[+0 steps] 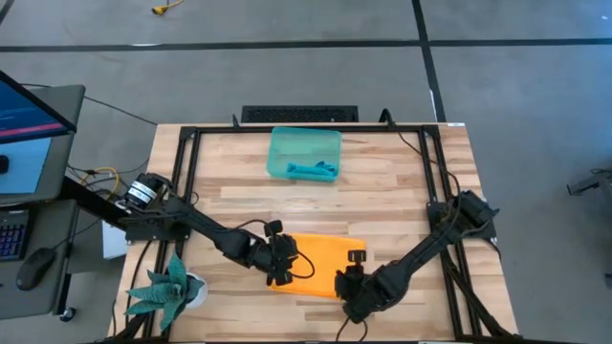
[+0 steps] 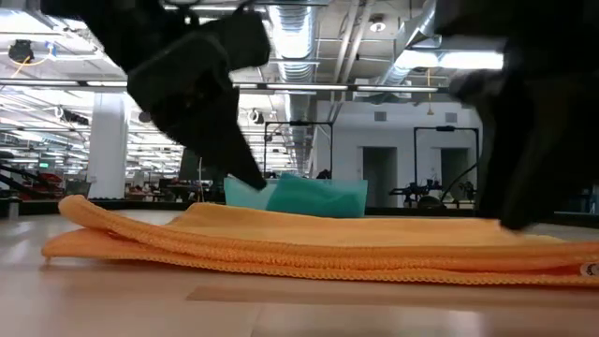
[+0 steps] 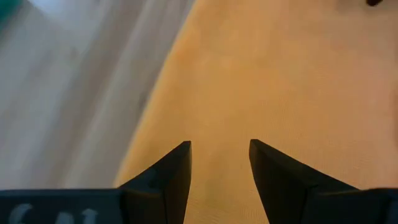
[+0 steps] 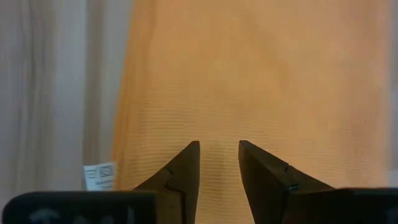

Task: Roll microfiber towels into tight, uniform cylinder then place into a basket
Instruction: Fold the yellow microfiber cloth

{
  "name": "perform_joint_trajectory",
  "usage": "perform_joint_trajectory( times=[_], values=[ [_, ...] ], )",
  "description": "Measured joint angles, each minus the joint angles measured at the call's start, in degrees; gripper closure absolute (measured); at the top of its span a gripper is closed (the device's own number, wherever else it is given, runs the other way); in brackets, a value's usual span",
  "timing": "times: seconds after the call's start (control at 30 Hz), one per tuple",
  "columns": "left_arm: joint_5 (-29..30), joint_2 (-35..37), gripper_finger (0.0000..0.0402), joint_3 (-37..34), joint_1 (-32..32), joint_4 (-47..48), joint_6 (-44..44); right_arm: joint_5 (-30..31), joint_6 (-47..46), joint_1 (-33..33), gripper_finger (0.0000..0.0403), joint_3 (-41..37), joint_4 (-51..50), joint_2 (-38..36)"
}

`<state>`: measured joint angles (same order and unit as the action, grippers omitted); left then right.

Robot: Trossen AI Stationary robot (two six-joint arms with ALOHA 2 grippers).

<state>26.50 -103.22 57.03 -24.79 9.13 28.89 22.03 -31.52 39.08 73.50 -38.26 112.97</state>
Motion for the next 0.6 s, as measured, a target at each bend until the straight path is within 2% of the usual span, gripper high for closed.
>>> perform_joint_trajectory(
  times=[0.17,0.43,0.6],
  values=[
    [-3.54,0.00,0.0246,-2.76,0.13,-2.77,2.76,-5.28,-1.27,-2.09,0.0277,0.14,-0.78,-0.04],
    [-4.41,0.00,0.0246,-5.34,0.36,-2.84,8.57,-5.63,-1.43,-4.00,0.0284,-0.05,-5.65,-0.05],
    [-7.60,0.00,0.0246,-5.85,0.44,-2.94,12.17,-5.14,-1.45,-7.37,0.0285,-4.09,-7.73,-0.59]
  ],
)
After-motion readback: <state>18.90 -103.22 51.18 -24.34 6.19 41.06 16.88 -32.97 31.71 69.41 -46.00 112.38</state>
